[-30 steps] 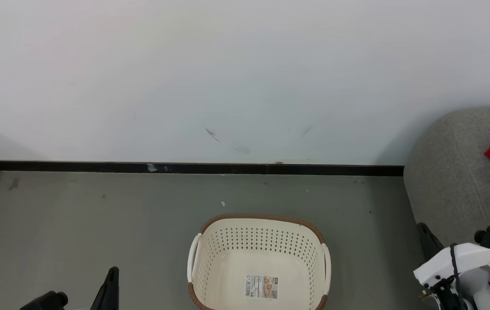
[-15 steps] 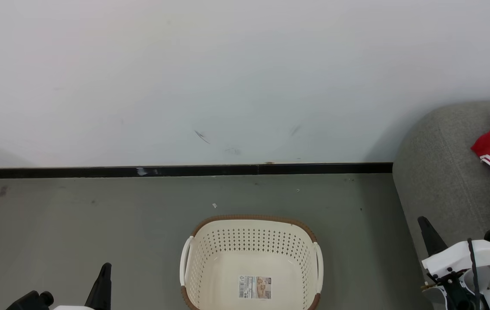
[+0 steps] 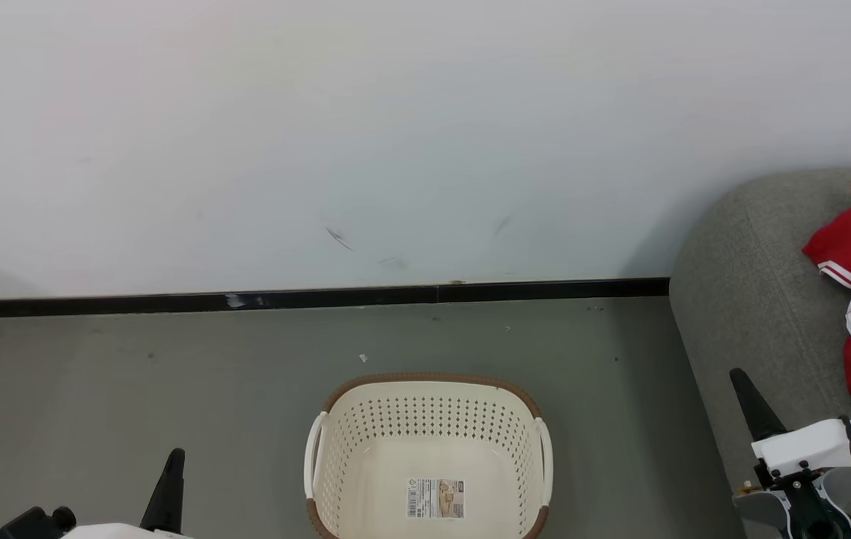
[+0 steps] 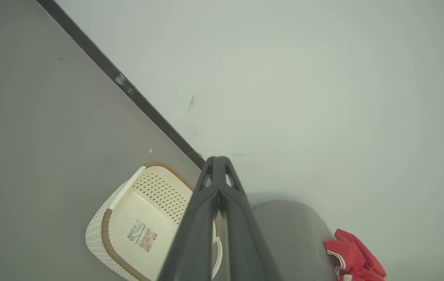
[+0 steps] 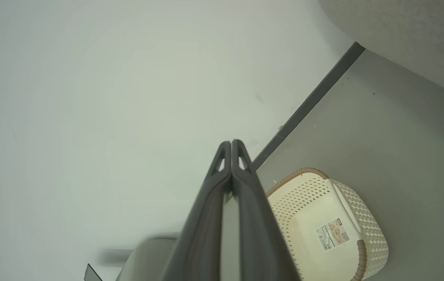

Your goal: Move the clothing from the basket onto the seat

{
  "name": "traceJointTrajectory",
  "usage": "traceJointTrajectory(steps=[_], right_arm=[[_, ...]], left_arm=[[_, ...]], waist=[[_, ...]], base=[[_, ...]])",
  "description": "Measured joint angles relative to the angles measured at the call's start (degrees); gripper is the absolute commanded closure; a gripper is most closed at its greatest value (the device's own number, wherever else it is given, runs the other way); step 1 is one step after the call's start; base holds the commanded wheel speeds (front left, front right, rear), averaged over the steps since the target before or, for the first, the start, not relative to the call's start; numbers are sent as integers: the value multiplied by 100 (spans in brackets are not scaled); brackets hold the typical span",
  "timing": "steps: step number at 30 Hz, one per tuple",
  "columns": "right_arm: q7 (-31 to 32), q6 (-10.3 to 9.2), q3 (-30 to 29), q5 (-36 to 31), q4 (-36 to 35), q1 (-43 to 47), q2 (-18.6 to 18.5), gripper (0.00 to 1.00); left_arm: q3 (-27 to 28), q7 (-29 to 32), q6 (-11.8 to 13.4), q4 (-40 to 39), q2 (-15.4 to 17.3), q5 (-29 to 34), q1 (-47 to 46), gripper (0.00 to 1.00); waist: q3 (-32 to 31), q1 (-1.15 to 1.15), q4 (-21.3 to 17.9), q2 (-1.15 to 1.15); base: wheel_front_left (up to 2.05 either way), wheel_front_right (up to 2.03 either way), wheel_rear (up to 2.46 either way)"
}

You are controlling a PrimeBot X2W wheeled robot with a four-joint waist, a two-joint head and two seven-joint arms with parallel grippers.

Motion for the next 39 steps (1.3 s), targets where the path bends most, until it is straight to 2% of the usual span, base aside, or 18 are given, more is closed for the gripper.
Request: traceJointTrajectory(steps=[11, 39], right_arm=[[122, -1, 25, 1044, -255, 119, -15, 100], [445, -2, 55, 3492, -856, 377, -49, 100]], left_arm=[[189, 200, -159, 48, -44, -730, -113, 100], [635, 654, -512, 189, -179, -2466, -377, 100]], waist=[[54, -18, -94, 0], [104, -22, -308, 0]], base=[[0, 0, 0], [0, 0, 0]])
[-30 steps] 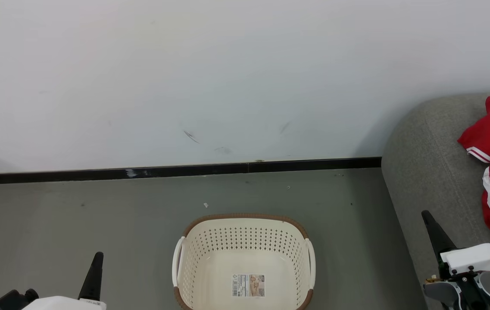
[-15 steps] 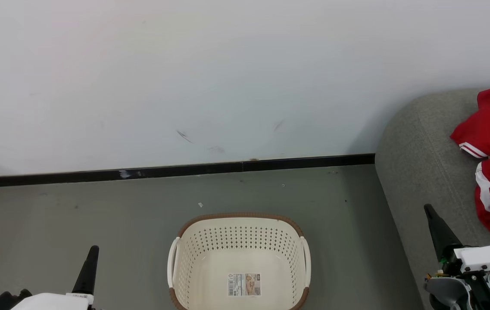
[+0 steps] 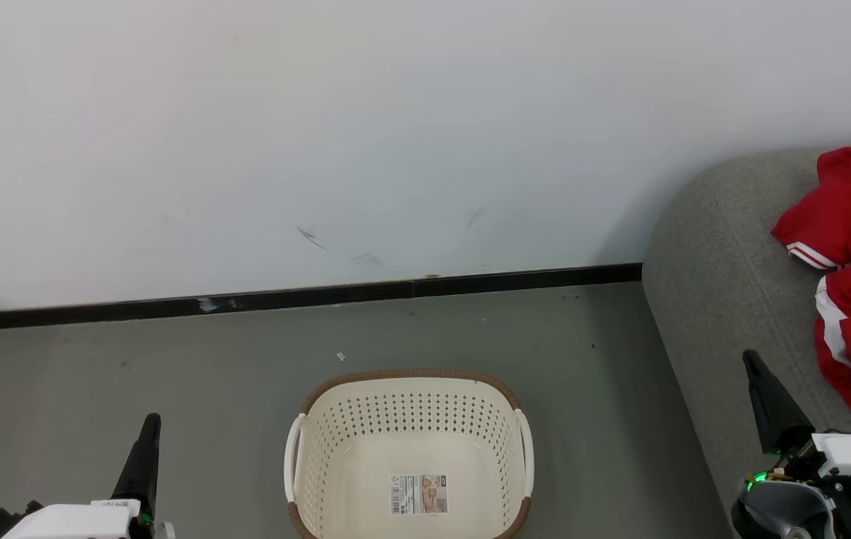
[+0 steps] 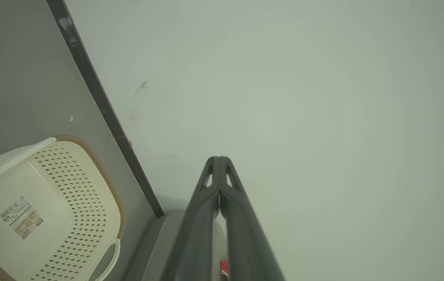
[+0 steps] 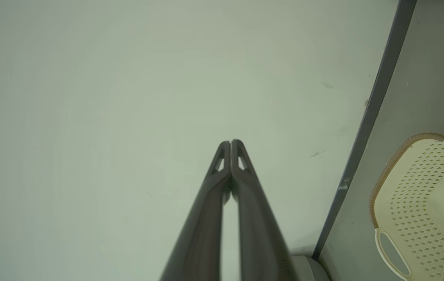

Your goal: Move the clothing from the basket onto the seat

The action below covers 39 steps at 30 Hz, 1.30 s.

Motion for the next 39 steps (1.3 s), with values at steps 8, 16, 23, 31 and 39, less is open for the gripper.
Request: traceJointTrajectory(steps=[8, 16, 23, 31, 39], right_arm=[[-1, 0, 48, 4, -37, 76, 1, 100], [-9, 0, 104, 5, -71, 81, 1, 100], [-52, 0, 124, 9, -93, 89, 0, 100], [-55, 0, 141, 9, -112, 115, 0, 100], [-59, 0, 152, 10, -124, 118, 0, 100]], left_arm=[[8, 1, 0, 12, -2, -11, 0, 100], [11, 1, 0, 16, -2, -11, 0, 100], [14, 1, -1, 20, -2, -11, 0, 100], [23, 1, -1, 22, -3, -11, 0, 100], [27, 1, -1, 23, -4, -10, 0, 100]], waist=[[1, 0, 0, 0], [2, 0, 1, 0], [2, -1, 1, 0], [3, -1, 1, 0], [3, -1, 1, 0]], base=[[0, 0, 0], [0, 0, 0], [0, 0, 0], [0, 0, 0], [0, 0, 0]])
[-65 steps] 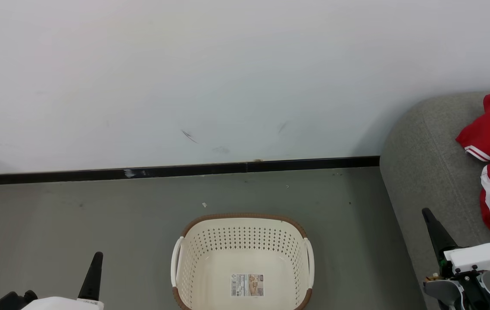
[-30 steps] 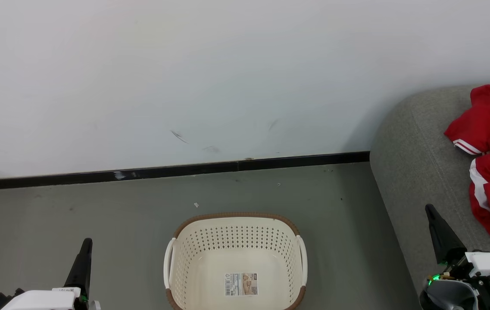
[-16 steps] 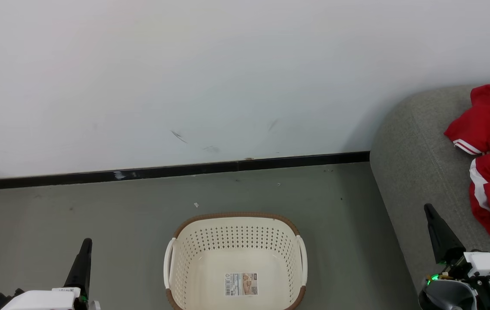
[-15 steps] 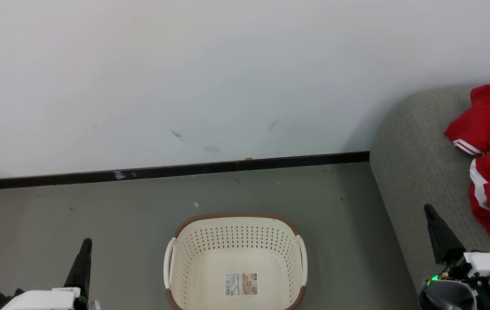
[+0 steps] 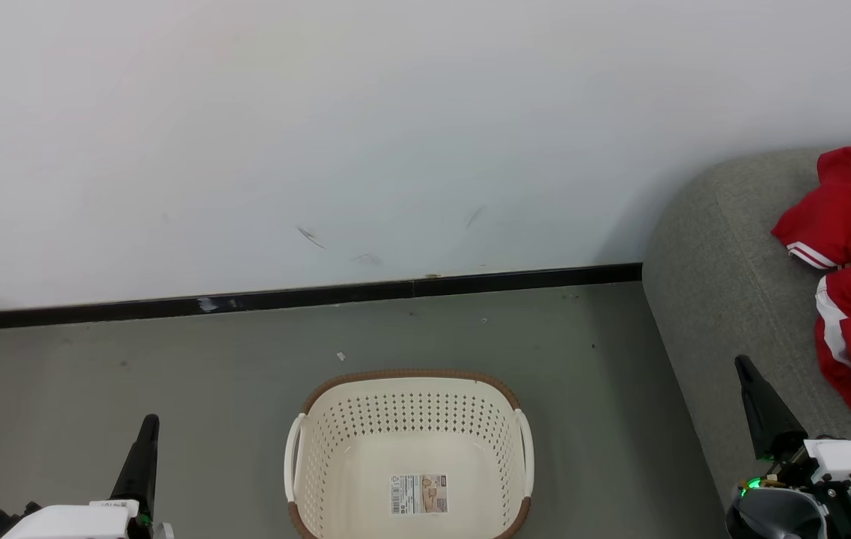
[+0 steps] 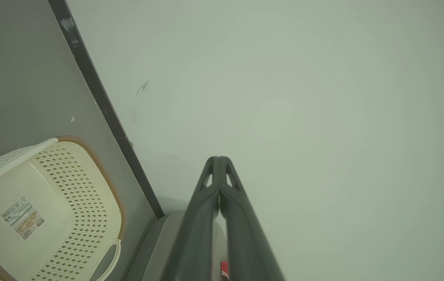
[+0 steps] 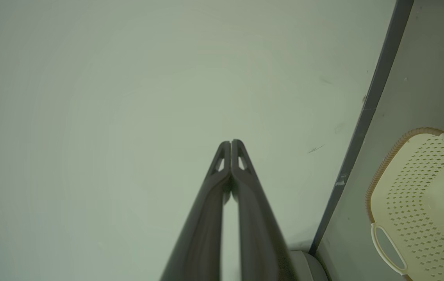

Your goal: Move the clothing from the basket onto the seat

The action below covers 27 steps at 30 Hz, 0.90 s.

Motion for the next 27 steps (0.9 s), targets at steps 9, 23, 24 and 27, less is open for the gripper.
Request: traceJointTrajectory(steps=[9, 23, 24, 27], right_arm=[[-10, 0, 10, 0, -14, 62, 0, 100], [-44, 0, 21, 0, -34, 62, 0, 100], [-44, 0, 21, 0, -35, 62, 0, 100], [-45, 0, 22, 0, -36, 62, 0, 100]], left_arm=[[3, 0, 0, 2, 0, 0, 0, 100], [9, 1, 0, 4, -3, 0, 0, 100], [10, 1, 0, 4, -3, 0, 0, 100], [11, 1, 0, 4, -3, 0, 0, 100]], waist=[[0, 0, 0, 0], [1, 0, 0, 0], [1, -1, 0, 0], [1, -1, 1, 0]], base=[[0, 0, 0], [0, 0, 0], [0, 0, 0], [0, 0, 0]])
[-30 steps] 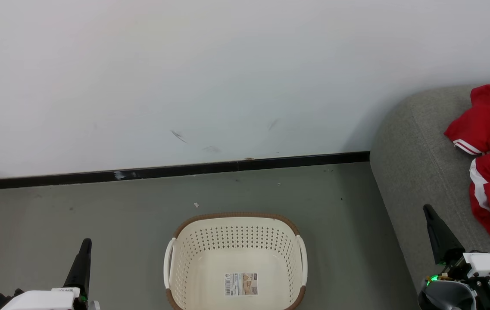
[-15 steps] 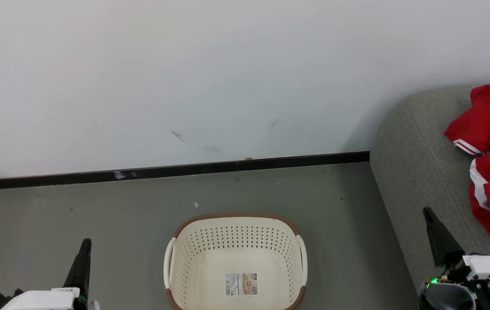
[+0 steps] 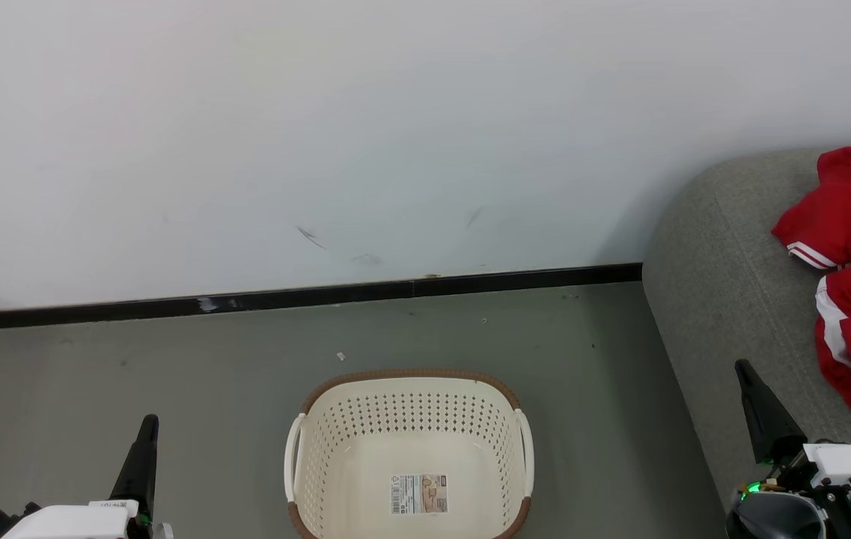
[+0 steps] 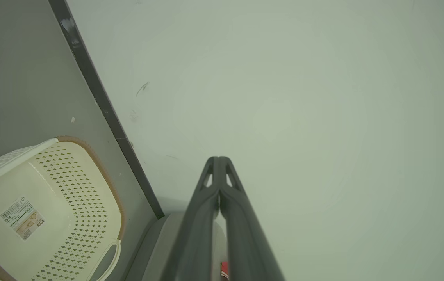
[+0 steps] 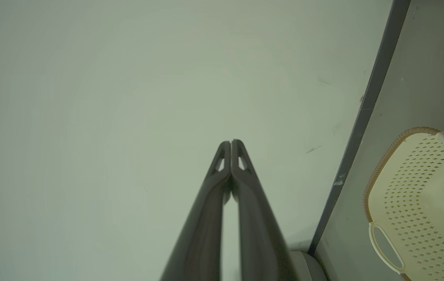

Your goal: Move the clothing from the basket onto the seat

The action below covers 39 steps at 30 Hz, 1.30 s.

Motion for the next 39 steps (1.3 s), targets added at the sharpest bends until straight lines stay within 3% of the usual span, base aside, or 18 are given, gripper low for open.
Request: traceJointTrajectory(steps=[39], right_arm=[[-4, 0, 13, 0, -15, 1, 0, 100]], left_arm=[[15, 18, -36, -4, -3, 0, -1, 100]], waist=[[2, -1, 0, 0]], base=[[0, 0, 0]])
